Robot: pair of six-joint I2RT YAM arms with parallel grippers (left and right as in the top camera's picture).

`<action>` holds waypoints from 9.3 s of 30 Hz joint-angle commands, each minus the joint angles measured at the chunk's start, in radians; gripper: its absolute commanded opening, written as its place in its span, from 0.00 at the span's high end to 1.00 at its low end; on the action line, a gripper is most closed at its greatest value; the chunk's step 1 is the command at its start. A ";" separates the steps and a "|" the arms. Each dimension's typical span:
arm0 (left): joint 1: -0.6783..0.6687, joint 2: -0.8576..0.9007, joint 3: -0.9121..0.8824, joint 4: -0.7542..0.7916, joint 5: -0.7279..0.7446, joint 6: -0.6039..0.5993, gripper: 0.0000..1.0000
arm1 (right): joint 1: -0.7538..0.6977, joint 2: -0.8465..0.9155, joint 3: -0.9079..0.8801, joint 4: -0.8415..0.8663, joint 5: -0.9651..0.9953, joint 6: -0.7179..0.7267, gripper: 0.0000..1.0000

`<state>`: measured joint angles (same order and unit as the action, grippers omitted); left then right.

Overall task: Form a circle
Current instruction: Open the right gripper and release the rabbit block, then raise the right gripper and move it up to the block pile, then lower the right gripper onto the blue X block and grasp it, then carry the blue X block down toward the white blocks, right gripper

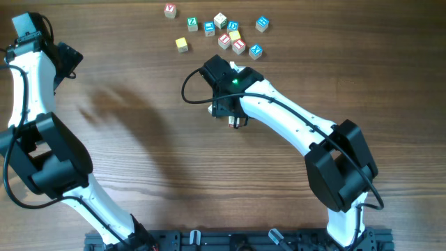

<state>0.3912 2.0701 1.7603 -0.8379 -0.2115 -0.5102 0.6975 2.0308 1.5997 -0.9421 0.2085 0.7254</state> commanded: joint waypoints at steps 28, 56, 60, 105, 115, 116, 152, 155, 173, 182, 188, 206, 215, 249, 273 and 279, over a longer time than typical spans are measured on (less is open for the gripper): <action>0.004 -0.012 0.011 -0.001 -0.002 0.008 0.00 | 0.002 -0.007 -0.193 0.176 -0.079 0.183 0.55; 0.004 -0.012 0.011 -0.001 -0.002 0.008 0.00 | 0.003 -0.007 -0.193 0.216 -0.076 0.139 0.66; 0.004 -0.012 0.011 -0.001 -0.002 0.008 0.00 | 0.003 -0.007 -0.193 0.216 -0.076 0.139 0.58; 0.004 -0.012 0.011 -0.001 -0.002 0.008 0.00 | -0.226 0.050 0.398 0.257 -0.006 -0.390 0.65; 0.004 -0.012 0.011 -0.001 -0.002 0.008 0.00 | -0.318 0.150 0.398 0.276 -0.033 -0.435 0.00; 0.004 -0.012 0.011 -0.001 -0.002 0.008 0.00 | -0.317 0.150 0.398 0.276 -0.033 -0.438 0.01; 0.004 -0.012 0.011 -0.001 -0.002 0.008 0.00 | -0.391 0.287 0.389 0.418 -0.166 -0.618 0.00; 0.004 -0.012 0.011 -0.001 -0.002 0.008 0.00 | -0.393 0.294 0.389 0.455 -0.166 -0.620 0.00; 0.004 -0.012 0.011 -0.001 -0.002 0.008 0.00 | -0.423 0.351 0.389 0.489 -0.166 -0.621 0.00; 0.004 -0.012 0.011 -0.001 -0.002 0.008 0.00 | -0.423 0.351 0.389 0.481 -0.166 -0.620 0.00; 0.004 -0.012 0.011 -0.001 -0.002 0.008 0.00 | -0.423 0.351 0.389 0.467 -0.166 -0.620 0.00; 0.004 -0.012 0.011 -0.001 -0.002 0.008 0.00 | -0.422 0.352 0.388 0.286 -0.330 -0.764 0.22; 0.004 -0.012 0.011 -0.001 -0.002 0.008 0.00 | -0.422 0.362 0.388 0.290 -0.341 -0.883 0.26; 0.004 -0.012 0.011 -0.001 -0.002 0.008 0.00 | -0.422 0.381 0.390 0.375 -0.349 -0.819 0.75; 0.004 -0.012 0.011 -0.001 -0.002 0.008 0.00 | -0.422 0.177 0.390 0.007 -0.570 -0.766 0.79; 0.004 -0.012 0.011 -0.001 -0.002 0.008 0.00 | -0.422 0.177 0.390 -0.019 -0.584 -0.740 0.79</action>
<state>0.3912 2.0701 1.7603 -0.8379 -0.2115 -0.5102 0.2794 2.2364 1.9854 -0.9512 -0.3328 -0.0330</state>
